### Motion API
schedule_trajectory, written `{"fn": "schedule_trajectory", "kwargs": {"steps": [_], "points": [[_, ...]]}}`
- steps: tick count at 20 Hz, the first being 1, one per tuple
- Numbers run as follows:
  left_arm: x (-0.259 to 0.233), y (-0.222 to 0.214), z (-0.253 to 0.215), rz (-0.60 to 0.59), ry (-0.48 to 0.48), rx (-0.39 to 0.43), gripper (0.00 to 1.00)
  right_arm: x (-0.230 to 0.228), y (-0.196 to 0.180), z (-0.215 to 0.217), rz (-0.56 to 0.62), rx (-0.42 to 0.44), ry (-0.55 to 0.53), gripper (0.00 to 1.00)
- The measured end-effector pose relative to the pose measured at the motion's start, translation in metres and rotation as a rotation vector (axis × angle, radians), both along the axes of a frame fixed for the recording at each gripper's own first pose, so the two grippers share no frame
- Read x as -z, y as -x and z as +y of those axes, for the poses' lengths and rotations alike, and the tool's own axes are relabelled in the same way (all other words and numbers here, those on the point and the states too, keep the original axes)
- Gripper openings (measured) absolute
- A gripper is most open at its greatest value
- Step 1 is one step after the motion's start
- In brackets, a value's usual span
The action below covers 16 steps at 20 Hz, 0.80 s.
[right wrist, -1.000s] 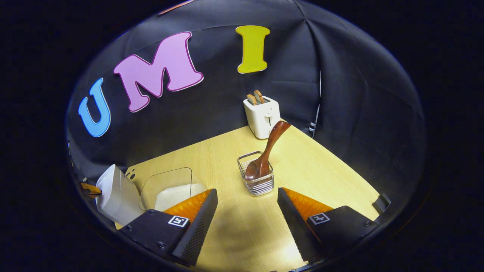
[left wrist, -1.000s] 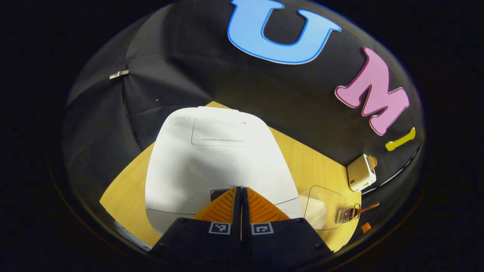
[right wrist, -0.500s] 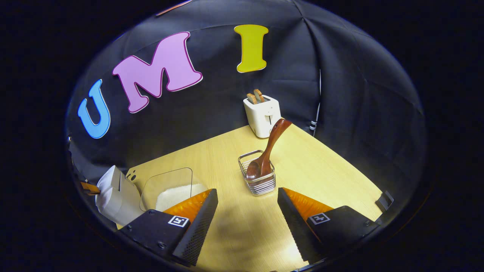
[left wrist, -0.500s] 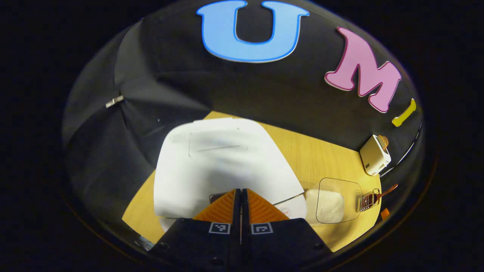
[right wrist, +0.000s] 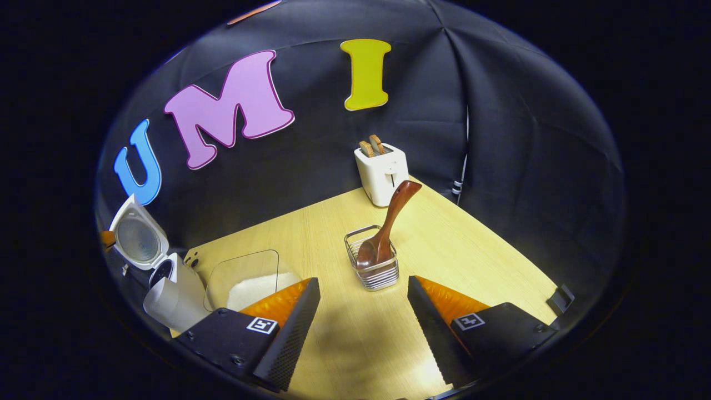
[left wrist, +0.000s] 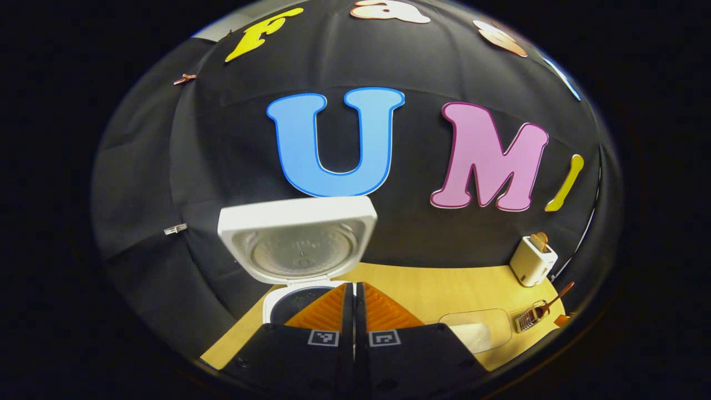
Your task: Close the left gripper, press the button to open the rice cooker; take a wooden spoon from the chopstick holder with the right hand, scoop a spoonful of rice and pour it into the rice cooker, then put the wooden spoon back into the chopstick holder.
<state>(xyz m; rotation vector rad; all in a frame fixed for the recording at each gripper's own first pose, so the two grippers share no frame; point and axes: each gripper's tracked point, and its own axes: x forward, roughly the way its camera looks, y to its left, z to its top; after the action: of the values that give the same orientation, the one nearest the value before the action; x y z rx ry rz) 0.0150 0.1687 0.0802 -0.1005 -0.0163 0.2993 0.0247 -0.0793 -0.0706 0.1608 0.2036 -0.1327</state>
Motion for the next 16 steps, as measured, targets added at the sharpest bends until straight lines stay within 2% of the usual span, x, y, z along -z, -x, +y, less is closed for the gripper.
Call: {"fn": "schedule_trajectory", "kwargs": {"steps": [5, 6, 7, 8, 9, 10, 11, 15, 16], "points": [[0.036, 0.013, -0.046, 0.013, 0.115, 0.057, 0.06, -0.003, -0.017, -0.012, 0.006, -0.015, 0.006, 0.98], [0.044, 0.017, -0.053, 0.024, 0.134, 0.063, 0.09, -0.004, -0.023, -0.016, 0.008, -0.020, 0.009, 0.98], [0.053, 0.019, -0.061, 0.035, 0.150, 0.065, 0.19, -0.003, -0.029, -0.020, 0.012, -0.025, 0.012, 0.98], [0.059, 0.023, -0.067, 0.043, 0.163, 0.064, 0.11, -0.003, -0.036, -0.025, 0.015, -0.029, 0.012, 0.98], [0.065, 0.026, -0.072, 0.046, 0.174, 0.062, 0.19, -0.002, -0.045, -0.029, 0.019, -0.031, 0.008, 0.99], [0.068, 0.030, -0.078, 0.044, 0.182, 0.062, 0.17, -0.002, -0.054, -0.034, 0.022, -0.032, 0.002, 0.99], [0.071, 0.035, -0.083, 0.043, 0.186, 0.068, 0.22, -0.003, -0.062, -0.038, 0.016, -0.031, -0.009, 0.99], [0.079, 0.045, -0.101, 0.044, 0.177, 0.077, 0.82, -0.003, -0.100, -0.050, 0.002, -0.041, -0.038, 0.98], [0.079, 0.048, -0.102, 0.049, 0.175, 0.070, 0.94, -0.002, -0.109, -0.054, 0.000, -0.038, -0.042, 0.98]]}}
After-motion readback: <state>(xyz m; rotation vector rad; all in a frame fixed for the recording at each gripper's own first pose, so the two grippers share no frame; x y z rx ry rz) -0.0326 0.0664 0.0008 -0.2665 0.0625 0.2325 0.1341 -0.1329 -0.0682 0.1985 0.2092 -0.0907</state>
